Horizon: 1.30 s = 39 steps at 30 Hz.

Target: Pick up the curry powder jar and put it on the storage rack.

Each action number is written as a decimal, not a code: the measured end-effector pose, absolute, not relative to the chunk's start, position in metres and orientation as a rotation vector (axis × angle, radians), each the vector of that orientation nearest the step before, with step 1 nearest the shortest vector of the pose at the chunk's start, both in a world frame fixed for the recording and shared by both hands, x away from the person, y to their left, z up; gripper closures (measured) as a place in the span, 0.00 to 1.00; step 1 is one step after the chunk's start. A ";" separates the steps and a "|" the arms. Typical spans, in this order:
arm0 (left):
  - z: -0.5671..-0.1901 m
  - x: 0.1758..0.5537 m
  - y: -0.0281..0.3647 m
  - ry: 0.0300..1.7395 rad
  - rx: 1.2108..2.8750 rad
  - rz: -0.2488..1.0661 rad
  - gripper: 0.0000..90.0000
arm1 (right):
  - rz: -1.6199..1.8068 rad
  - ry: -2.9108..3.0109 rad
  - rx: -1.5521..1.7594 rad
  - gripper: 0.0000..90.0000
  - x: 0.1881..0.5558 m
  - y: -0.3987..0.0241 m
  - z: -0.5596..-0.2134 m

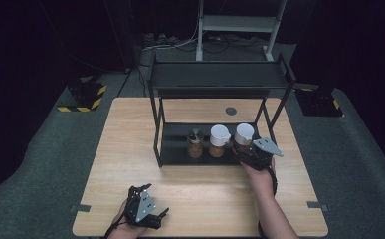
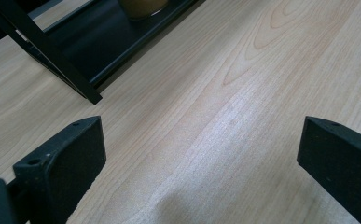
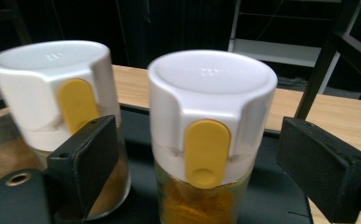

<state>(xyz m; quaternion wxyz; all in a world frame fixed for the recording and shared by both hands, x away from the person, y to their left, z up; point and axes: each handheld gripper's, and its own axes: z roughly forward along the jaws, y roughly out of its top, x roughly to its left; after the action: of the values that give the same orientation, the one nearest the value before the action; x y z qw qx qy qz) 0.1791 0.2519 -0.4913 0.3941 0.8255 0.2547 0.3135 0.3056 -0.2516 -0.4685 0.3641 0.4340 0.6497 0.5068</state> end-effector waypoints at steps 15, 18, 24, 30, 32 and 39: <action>-0.491 0.180 0.252 0.645 2.095 0.790 0.02 | 1.351 1.669 1.094 0.00 0.286 -0.256 -0.458; -0.491 0.180 0.253 0.645 2.096 0.788 0.02 | 1.351 1.669 1.091 0.00 0.282 -0.256 -0.455; -0.491 0.180 0.253 0.644 2.096 0.786 0.02 | 1.350 1.673 1.084 0.00 0.274 -0.256 -0.452; -0.491 0.180 0.253 0.644 2.097 0.787 0.02 | 1.343 1.679 1.082 0.00 0.266 -0.258 -0.451; -0.491 0.180 0.252 0.644 2.097 0.788 0.02 | 1.341 1.679 1.078 0.00 0.262 -0.259 -0.450; -0.491 0.180 0.252 0.645 2.098 0.789 0.02 | 1.332 1.683 1.058 0.00 0.249 -0.261 -0.448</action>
<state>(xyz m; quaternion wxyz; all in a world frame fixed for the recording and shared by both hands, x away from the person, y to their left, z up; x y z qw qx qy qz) 0.1800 0.2519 -0.4909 0.3935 0.8269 0.2543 0.3110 0.2486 -0.2614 -0.4483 0.3659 0.4114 0.6547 0.5180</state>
